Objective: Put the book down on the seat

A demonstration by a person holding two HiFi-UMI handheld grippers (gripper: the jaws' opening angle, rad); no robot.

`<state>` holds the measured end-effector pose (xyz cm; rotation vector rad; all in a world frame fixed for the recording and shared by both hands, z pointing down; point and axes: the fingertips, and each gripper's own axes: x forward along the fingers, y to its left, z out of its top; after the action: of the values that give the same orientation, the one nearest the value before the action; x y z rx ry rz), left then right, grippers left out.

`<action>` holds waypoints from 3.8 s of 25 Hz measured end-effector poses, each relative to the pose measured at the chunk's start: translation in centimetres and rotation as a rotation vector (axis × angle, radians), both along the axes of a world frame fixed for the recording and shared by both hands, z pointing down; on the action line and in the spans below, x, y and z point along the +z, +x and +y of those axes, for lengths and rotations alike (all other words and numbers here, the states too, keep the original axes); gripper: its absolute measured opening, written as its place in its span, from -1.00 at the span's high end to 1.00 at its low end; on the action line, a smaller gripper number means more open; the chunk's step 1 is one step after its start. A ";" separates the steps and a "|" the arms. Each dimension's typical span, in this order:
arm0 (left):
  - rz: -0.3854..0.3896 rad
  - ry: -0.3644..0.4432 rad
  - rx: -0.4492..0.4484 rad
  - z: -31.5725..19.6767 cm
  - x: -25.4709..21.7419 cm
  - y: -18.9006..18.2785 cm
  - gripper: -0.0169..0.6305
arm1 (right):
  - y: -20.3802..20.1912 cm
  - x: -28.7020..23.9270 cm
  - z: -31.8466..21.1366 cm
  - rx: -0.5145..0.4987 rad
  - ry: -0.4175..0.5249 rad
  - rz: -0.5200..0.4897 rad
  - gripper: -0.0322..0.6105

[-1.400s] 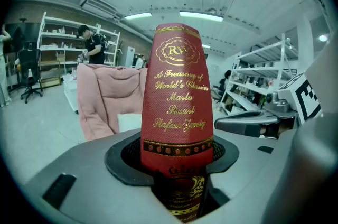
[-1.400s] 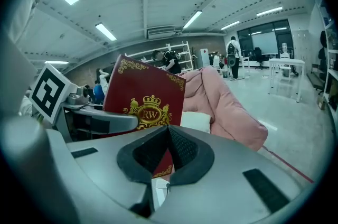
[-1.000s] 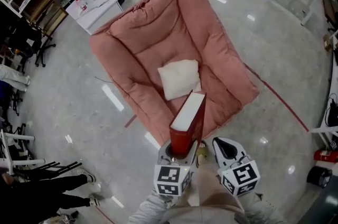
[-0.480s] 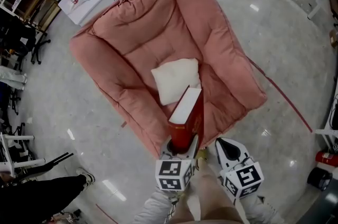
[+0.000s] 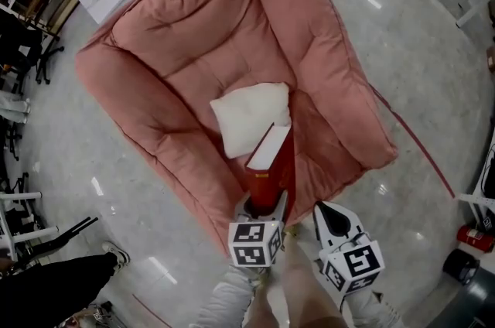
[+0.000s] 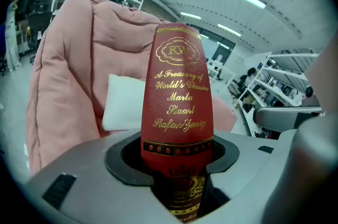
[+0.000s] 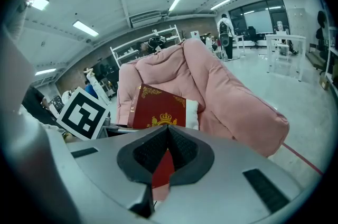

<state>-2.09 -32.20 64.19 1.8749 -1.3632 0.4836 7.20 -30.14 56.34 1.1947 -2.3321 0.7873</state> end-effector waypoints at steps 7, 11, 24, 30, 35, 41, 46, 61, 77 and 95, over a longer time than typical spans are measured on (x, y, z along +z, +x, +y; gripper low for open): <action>0.028 -0.055 -0.011 -2.9 4.1 0.8 0.18 | -0.2 2.5 -0.6 0.006 -0.048 -0.010 0.89; 0.039 -0.070 -0.011 -4.8 5.6 0.8 0.18 | 0.1 3.4 -1.0 0.022 -0.062 -0.011 0.89; 0.037 -0.172 -0.016 -7.1 8.4 -0.1 0.16 | -0.4 3.9 -1.2 0.034 -0.079 -0.018 0.89; -0.031 -0.183 -0.018 -5.5 7.8 -2.2 -0.13 | -1.5 2.8 -0.7 0.013 -0.064 -0.033 0.89; -0.059 -0.177 -0.058 -3.3 6.4 -4.4 -0.15 | -2.1 1.7 -0.3 0.000 -0.038 -0.043 0.89; -0.044 -0.180 -0.056 -0.1 3.9 -4.5 -0.15 | -2.7 -0.4 0.6 -0.012 -0.011 -0.048 0.89; -0.015 -0.143 -0.042 1.6 0.1 -3.6 -0.15 | -3.3 -2.4 1.5 -0.024 0.017 -0.052 0.89; -0.057 0.025 0.007 6.8 -10.6 -3.6 0.87 | -3.3 -7.7 5.5 -0.047 0.107 -0.012 0.89; 0.008 0.079 0.107 14.1 -17.7 -2.9 0.93 | -5.3 -12.4 12.4 -0.098 0.177 0.022 0.89; 0.024 0.115 0.091 15.7 -19.0 -4.8 0.93 | -7.7 -13.7 13.5 -0.170 0.240 0.042 0.89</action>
<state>-6.86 -16.47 45.16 2.0364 -1.3195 0.4349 -0.51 -16.61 42.66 1.0746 -2.5063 0.4306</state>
